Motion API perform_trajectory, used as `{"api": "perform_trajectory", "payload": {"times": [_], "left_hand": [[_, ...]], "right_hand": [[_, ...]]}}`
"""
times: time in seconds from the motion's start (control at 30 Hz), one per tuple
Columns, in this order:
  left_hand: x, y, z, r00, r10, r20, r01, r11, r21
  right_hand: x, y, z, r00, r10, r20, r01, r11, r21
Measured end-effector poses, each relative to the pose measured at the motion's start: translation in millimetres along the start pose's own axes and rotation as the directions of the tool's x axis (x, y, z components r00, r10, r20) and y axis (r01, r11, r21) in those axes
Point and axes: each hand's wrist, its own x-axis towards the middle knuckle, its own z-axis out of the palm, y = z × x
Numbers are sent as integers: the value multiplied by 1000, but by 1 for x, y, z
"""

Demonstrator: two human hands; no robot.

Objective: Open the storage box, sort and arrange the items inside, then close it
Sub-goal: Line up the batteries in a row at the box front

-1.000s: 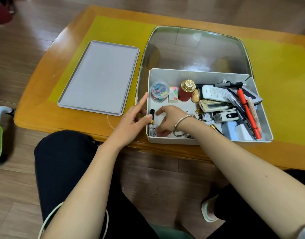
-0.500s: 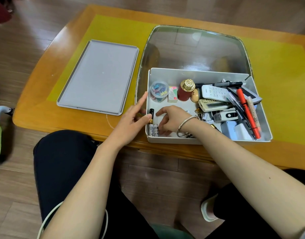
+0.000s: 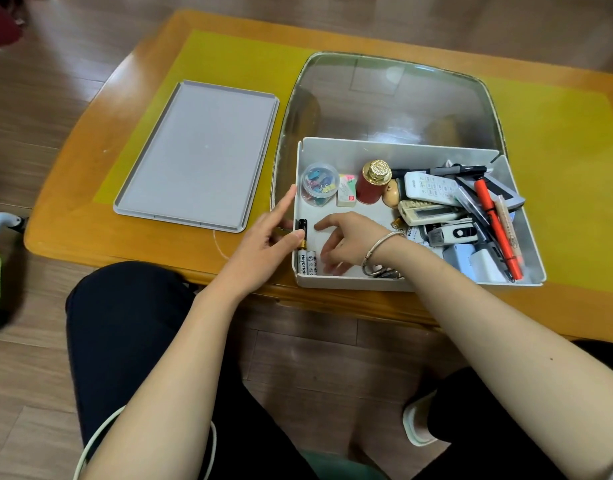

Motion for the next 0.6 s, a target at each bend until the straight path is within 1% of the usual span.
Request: {"api": "perform_trajectory", "payload": {"times": [0.07,0.1,0.13,0.2,0.27,0.37,0.5,0.6], "left_hand": [[0,0,-1,1000,-2,4,2,1000,-10],[-1,0,-1,1000,0,4,0,1000,-11],[-1,-1,-1,1000,1,2,-1,1000,-8],[0,-1,-1,1000,-2,-2,2,1000,-6],[0,-2,-1,1000,-5,-5,5,1000,-10],[0,-2,-1,1000,-11,-11,11,1000,-18],[1,-2,-2,1000,-3,-15,3,1000,-21],[1,-2,-1,1000,1,-13,-1,1000,-21]], "right_hand": [[-4,1,-9,997,-23,-78,29,997,73],[-5,2,-14,989,-38,-141,52,994,96],[-6,2,-20,974,-53,-219,72,994,80],[-5,4,-29,923,-97,-373,86,995,-46],[-4,6,-33,879,-128,-458,58,985,-165],[-1,14,-30,882,-134,-452,-29,941,-337],[-1,23,-30,898,-114,-425,-101,886,-452],[-3,25,-30,894,-152,-421,-147,789,-596]]}}
